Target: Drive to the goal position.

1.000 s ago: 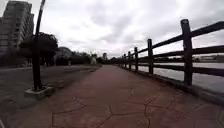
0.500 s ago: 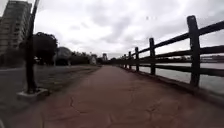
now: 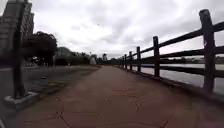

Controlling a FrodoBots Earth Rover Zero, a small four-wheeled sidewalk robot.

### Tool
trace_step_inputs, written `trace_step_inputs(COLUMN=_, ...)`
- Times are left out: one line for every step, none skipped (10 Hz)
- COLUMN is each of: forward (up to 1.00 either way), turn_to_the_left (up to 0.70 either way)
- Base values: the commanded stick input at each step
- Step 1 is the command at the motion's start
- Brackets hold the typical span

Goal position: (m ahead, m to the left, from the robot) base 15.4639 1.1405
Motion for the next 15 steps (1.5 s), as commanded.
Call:
trace_step_inputs(forward=1.00, turn_to_the_left=0.00)
trace_step_inputs(forward=1.00, turn_to_the_left=0.00)
trace_step_inputs(forward=1.00, turn_to_the_left=0.00)
trace_step_inputs(forward=1.00, turn_to_the_left=0.00)
trace_step_inputs(forward=1.00, turn_to_the_left=0.00)
trace_step_inputs(forward=1.00, turn_to_the_left=0.00)
trace_step_inputs(forward=1.00, turn_to_the_left=0.00)
trace_step_inputs(forward=1.00, turn_to_the_left=0.00)
trace_step_inputs(forward=1.00, turn_to_the_left=0.00)
trace_step_inputs(forward=1.00, turn_to_the_left=0.00)
trace_step_inputs(forward=1.00, turn_to_the_left=0.00)
trace_step_inputs(forward=1.00, turn_to_the_left=0.00)
trace_step_inputs(forward=1.00, turn_to_the_left=0.00)
trace_step_inputs(forward=1.00, turn_to_the_left=0.00)
trace_step_inputs(forward=1.00, turn_to_the_left=0.00)
